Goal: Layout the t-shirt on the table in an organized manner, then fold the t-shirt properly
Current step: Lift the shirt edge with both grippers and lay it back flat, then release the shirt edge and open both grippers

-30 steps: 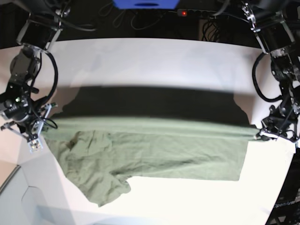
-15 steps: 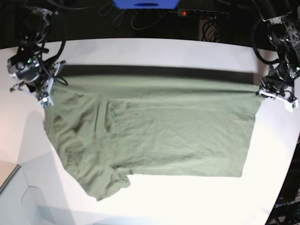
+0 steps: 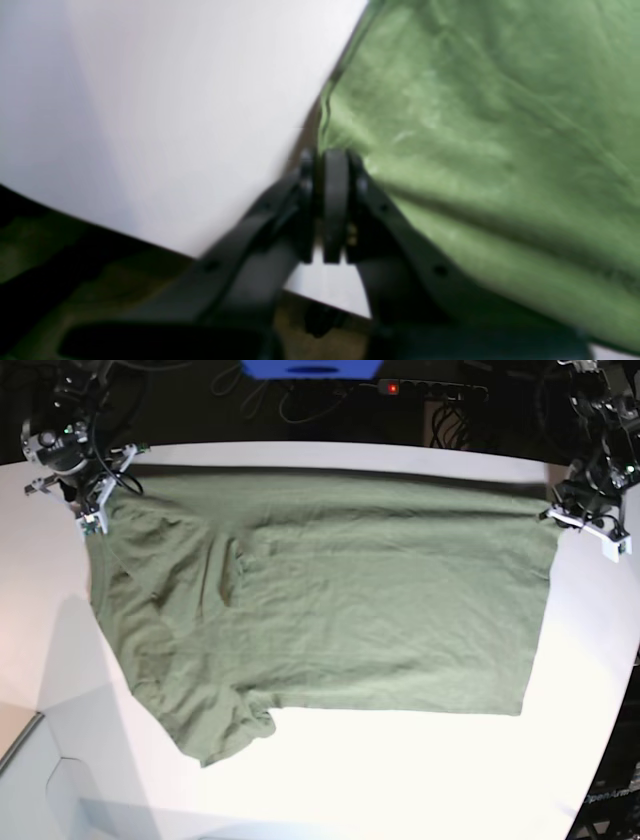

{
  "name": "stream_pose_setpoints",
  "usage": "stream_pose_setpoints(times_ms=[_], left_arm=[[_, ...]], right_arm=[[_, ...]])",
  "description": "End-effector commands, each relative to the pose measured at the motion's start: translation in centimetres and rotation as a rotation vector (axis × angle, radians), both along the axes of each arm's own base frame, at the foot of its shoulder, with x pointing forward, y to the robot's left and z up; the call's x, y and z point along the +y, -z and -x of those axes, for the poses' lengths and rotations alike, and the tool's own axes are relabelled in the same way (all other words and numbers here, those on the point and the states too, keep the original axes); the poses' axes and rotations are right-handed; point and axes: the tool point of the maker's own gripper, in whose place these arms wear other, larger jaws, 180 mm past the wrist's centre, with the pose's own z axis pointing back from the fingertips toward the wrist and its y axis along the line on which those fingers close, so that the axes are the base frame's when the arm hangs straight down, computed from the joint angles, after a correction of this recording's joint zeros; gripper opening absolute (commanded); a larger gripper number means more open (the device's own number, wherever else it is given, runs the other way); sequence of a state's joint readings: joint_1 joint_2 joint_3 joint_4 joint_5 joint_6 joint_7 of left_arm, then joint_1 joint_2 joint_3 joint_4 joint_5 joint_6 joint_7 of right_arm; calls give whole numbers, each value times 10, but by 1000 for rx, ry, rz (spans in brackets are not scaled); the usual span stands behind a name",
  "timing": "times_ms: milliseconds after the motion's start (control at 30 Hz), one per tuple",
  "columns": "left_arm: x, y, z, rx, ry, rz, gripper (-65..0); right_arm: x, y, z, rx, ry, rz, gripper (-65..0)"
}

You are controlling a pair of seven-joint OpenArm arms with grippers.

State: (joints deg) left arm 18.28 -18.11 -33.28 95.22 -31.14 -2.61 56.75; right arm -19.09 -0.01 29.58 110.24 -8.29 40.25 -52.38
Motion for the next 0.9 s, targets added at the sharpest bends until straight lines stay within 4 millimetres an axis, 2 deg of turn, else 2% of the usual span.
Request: stream_pose_setpoints(times_ms=[0, 300, 400, 800, 867], left_arm=[[7, -11, -2, -23, 4, -34, -650], [7, -7, 9, 1, 11, -41, -650], [7, -11, 7, -7, 18, -52, -650], [10, -7, 13, 16, 17, -59, -650], [10, -7, 13, 16, 17, -59, -649]], right_arm=[[-3, -6, 1, -17, -2, 13, -650], [-5, -5, 3, -12, -5, 19, -650], [-5, -5, 3, -12, -5, 19, -650], [-5, -4, 3, -7, -5, 21, -650], [-9, -5, 4, 4, -4, 46, -620]])
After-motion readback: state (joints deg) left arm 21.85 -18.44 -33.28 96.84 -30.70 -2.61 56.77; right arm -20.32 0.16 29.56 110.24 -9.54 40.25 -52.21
